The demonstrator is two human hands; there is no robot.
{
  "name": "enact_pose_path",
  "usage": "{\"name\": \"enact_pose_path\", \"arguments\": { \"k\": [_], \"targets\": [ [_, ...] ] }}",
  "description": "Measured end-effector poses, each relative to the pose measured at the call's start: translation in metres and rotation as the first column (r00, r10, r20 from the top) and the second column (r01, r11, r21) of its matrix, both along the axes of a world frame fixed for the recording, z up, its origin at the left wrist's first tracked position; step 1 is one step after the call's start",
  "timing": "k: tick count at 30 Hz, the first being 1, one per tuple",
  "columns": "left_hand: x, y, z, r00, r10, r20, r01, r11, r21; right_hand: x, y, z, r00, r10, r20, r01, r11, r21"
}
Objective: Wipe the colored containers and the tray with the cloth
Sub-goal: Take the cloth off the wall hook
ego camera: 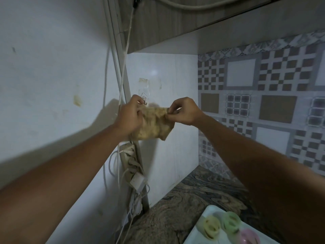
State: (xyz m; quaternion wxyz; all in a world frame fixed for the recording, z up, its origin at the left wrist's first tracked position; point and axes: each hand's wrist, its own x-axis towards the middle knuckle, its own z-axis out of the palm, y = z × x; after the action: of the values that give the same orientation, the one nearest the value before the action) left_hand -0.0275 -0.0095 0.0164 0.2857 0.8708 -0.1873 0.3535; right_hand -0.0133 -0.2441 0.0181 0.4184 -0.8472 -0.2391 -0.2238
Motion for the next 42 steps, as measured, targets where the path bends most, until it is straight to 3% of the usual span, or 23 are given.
{"name": "enact_pose_path", "arguments": {
  "k": [5, 8, 16, 21, 24, 30, 32, 35, 38, 42],
  "targets": [
    [-0.025, -0.028, -0.005, 0.910, -0.142, -0.388, 0.146, 0.989, -0.021, -0.026, -0.023, 0.016, 0.989, 0.023, -0.148, -0.028, 0.999, -0.032],
    [-0.032, -0.045, -0.006, 0.836, -0.151, -0.527, 0.162, 0.986, -0.025, -0.041, -0.032, 0.024, 0.983, 0.002, -0.185, -0.020, 0.996, -0.092],
    [-0.047, -0.066, -0.002, 0.762, -0.301, -0.574, 0.270, 0.953, -0.141, -0.065, -0.052, 0.028, 0.957, -0.131, -0.261, 0.084, 0.980, -0.181],
    [-0.049, -0.081, -0.025, 0.441, -0.593, -0.673, 0.257, 0.802, -0.539, -0.090, -0.069, 0.012, 0.937, -0.189, -0.294, 0.167, 0.981, -0.099],
    [-0.055, -0.090, -0.040, 0.277, -0.676, -0.682, 0.266, 0.737, -0.622, -0.106, -0.080, -0.003, 0.913, -0.192, -0.361, 0.193, 0.981, -0.033],
    [-0.064, -0.115, -0.063, 0.164, -0.791, -0.590, 0.296, 0.610, -0.735, -0.139, -0.102, -0.049, 0.819, -0.329, -0.470, 0.404, 0.912, 0.066],
    [-0.068, -0.125, -0.068, 0.142, -0.830, -0.540, 0.261, 0.557, -0.788, -0.156, -0.108, -0.064, 0.721, -0.236, -0.651, 0.414, 0.901, 0.133],
    [-0.073, -0.140, -0.076, 0.129, -0.857, -0.498, 0.228, 0.515, -0.826, -0.177, -0.116, -0.085, 0.561, 0.112, -0.820, 0.284, 0.905, 0.318],
    [-0.075, -0.154, -0.079, 0.108, -0.865, -0.489, 0.220, 0.501, -0.837, -0.173, -0.123, -0.103, 0.577, 0.295, -0.761, 0.221, 0.841, 0.494],
    [-0.071, -0.168, -0.083, 0.030, -0.892, -0.452, 0.196, 0.448, -0.872, -0.161, -0.134, -0.114, 0.656, 0.343, -0.672, 0.224, 0.763, 0.607]
  ]
}}
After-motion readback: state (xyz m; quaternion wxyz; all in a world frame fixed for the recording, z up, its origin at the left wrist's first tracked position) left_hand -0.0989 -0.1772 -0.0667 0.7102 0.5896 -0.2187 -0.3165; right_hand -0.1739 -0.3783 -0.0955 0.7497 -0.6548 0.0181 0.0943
